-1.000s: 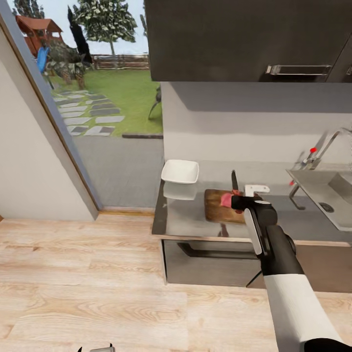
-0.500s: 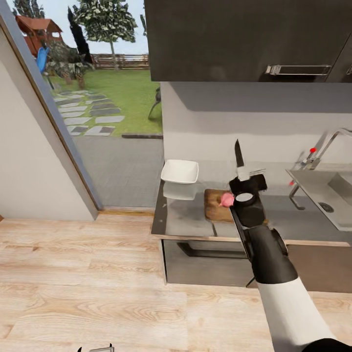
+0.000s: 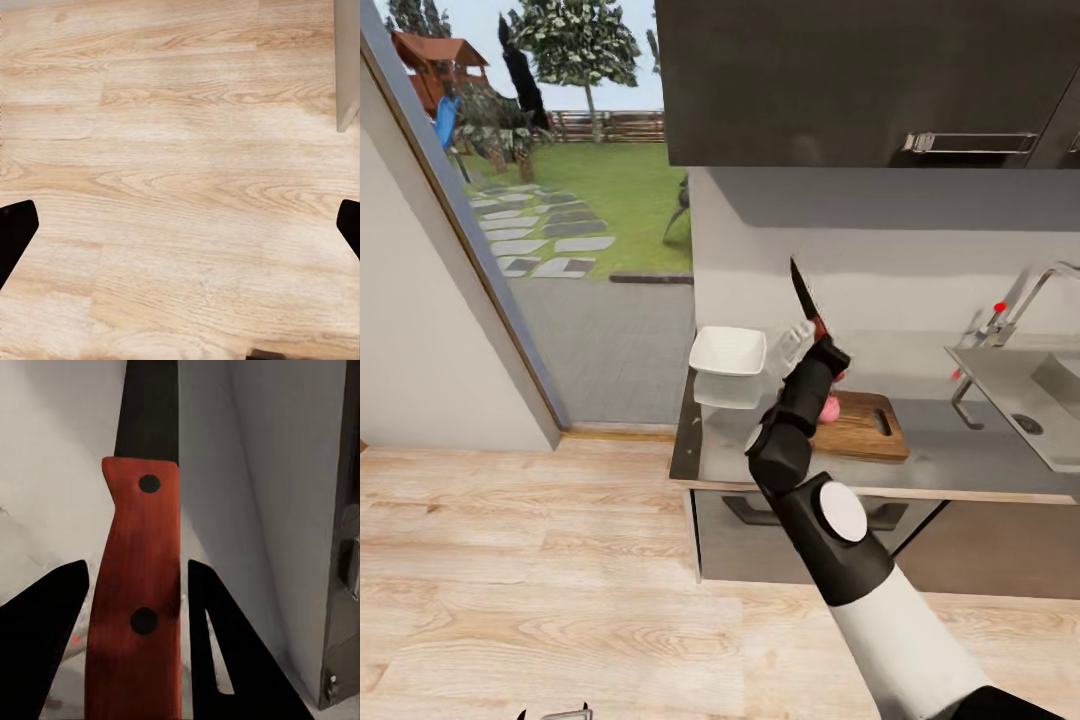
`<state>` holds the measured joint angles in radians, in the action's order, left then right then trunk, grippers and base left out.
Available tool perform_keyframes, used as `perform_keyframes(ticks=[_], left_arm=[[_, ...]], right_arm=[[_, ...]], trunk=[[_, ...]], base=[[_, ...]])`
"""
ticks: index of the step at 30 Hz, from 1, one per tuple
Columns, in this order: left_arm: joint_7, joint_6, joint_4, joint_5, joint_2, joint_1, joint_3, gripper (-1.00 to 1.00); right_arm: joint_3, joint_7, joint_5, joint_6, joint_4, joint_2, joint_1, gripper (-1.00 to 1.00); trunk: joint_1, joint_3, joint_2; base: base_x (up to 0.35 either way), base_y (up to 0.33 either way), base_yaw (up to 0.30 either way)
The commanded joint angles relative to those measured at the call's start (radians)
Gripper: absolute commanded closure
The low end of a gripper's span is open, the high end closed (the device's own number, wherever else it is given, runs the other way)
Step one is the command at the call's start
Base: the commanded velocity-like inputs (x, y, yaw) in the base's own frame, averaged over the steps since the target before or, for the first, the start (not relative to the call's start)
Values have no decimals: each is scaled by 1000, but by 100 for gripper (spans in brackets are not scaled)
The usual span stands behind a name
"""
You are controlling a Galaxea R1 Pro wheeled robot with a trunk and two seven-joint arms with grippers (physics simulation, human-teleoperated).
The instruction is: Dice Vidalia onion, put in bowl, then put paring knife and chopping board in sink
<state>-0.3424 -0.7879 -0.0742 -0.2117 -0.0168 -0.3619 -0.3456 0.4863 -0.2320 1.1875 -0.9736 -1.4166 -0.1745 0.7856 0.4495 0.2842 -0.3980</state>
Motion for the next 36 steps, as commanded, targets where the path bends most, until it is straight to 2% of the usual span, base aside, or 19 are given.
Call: perform_keyframes(ticks=[1, 4, 6, 11, 18, 20, 23, 30, 36], left_arm=[[-3, -5, -4, -6, 0, -2, -9, -100], [-3, -5, -4, -6, 0, -2, -9, -100], [-3, -5, -4, -6, 0, -2, -9, -100], [-3, -5, -4, -6, 0, -2, -9, -100], [-3, -5, -4, -6, -1, -2, -9, -100], [-3, -5, -4, -6, -2, -2, -9, -100], [-3, -5, -4, -5, -2, -2, -9, -100], [-3, -5, -4, -5, -1, -2, -9, -100], [-3, -5, -4, -6, -2, -2, -9, -100]], right_arm=[[4, -7, -42, -6, 25, 0, 1, 100], [7, -7, -123, -7, 59, 0, 1, 100], [6, -7, -155, -7, 95, 0, 1, 100], [6, -11, -169, -7, 126, 0, 1, 100], [6, -34, -158, -11, 129, 0, 1, 100], [5, -62, -141, -11, 130, 0, 1, 100], [6, -117, -76, -13, 145, 0, 1, 100], [8, -139, -34, -14, 203, 0, -2, 100], [6, -144, -25, -13, 259, 0, -5, 100]], trunk=[[1, 2, -2], [1, 2, -2], [1, 2, -2], [1, 2, -2], [1, 2, -2], [1, 2, -2], [1, 2, -2], [1, 2, -2], [1, 2, -2]], base=[[0, 0, 0], [0, 0, 0], [0, 0, 0], [0, 0, 0], [0, 0, 0], [0, 0, 0], [0, 0, 0], [0, 0, 0], [0, 0, 0]])
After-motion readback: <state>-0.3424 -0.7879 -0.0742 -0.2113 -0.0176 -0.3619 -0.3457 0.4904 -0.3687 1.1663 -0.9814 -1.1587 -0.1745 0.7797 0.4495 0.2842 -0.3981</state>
